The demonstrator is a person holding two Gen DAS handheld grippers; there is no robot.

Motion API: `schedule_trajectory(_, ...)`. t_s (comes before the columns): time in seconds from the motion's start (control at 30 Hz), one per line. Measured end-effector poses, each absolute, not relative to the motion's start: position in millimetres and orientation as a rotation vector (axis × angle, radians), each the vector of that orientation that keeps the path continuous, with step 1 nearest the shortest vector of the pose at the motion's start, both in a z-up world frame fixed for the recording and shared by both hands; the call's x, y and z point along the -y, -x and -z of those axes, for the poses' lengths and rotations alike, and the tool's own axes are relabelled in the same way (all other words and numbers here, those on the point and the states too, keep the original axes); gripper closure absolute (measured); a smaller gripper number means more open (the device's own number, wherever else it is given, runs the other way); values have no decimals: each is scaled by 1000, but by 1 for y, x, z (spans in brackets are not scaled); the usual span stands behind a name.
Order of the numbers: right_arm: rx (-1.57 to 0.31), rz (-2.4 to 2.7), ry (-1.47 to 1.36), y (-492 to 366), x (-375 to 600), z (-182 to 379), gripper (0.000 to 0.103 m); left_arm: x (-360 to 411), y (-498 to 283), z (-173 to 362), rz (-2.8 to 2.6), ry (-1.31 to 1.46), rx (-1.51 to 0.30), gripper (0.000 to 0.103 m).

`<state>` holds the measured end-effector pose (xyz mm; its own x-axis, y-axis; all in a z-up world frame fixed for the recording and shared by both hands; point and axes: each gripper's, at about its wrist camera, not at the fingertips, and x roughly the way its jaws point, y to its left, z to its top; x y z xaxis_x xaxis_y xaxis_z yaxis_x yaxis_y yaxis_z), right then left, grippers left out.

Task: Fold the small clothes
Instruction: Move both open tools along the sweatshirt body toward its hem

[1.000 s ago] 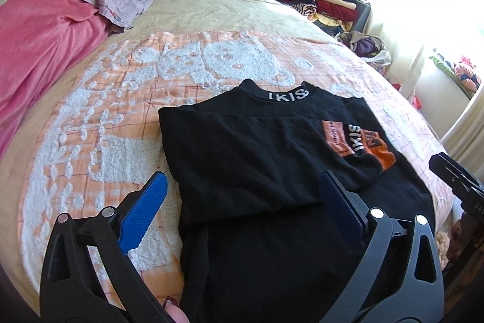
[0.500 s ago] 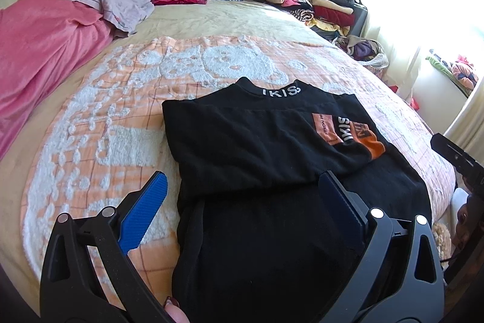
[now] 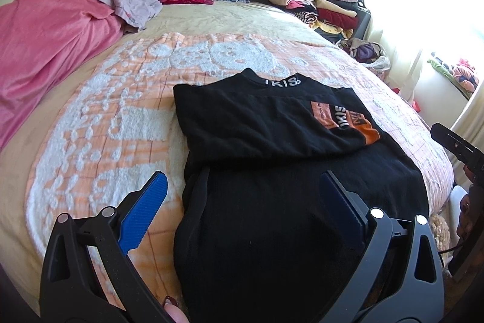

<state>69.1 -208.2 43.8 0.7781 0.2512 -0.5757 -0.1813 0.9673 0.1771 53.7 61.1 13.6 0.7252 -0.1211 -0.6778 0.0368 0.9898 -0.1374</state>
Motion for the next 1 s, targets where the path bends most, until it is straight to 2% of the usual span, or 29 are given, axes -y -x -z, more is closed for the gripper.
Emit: schedule_trajectory(1.0, -655, -246, -119, -43, 230, -38, 6, -71, -17, 5, 0, 109, -824, 9)
